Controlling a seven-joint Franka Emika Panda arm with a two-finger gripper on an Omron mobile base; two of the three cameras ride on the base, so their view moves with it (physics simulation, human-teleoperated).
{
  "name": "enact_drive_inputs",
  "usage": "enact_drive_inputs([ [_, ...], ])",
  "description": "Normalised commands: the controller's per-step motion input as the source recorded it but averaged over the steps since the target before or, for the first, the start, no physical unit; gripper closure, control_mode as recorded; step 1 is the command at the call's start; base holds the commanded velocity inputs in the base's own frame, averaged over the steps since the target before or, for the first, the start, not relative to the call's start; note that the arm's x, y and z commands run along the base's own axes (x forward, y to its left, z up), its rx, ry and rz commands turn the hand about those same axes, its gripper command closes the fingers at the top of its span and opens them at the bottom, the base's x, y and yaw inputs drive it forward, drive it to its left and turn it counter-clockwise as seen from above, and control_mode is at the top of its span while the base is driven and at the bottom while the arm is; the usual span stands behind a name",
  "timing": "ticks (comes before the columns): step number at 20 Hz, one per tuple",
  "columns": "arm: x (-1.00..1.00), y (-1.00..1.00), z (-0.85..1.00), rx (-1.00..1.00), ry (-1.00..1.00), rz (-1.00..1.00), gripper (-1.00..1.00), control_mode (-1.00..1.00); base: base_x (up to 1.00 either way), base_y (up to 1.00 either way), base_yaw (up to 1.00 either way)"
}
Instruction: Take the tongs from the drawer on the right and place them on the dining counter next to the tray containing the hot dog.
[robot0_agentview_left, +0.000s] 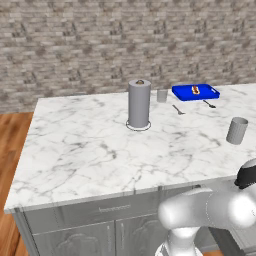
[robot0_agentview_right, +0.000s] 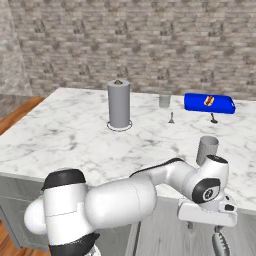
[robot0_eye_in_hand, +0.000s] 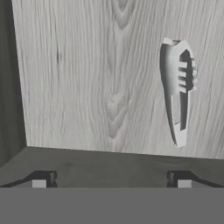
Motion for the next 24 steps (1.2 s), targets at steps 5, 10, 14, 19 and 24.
enact_drive_inputs([
  [5, 0.09, -0.12, -0.07, 0.00, 0.00, 0.00, -1.00, -1.00, 0.00, 0.00, 0.00],
  [10, 0.08, -0.30, -0.22, 0.02, 0.00, -0.04, -1.00, -1.00, 0.00, 0.00, 0.00],
  [14, 0.06, -0.49, -0.23, 0.04, 0.00, -0.11, -1.00, -1.00, 0.00, 0.00, 0.00],
  [19, 0.00, -0.50, -0.24, 0.01, 0.00, -0.14, -1.00, -1.00, 0.00, 0.00, 0.00],
  [24, 0.00, -0.44, -0.18, 0.00, 0.00, -0.16, -1.00, -1.00, 0.00, 0.00, 0.00],
])
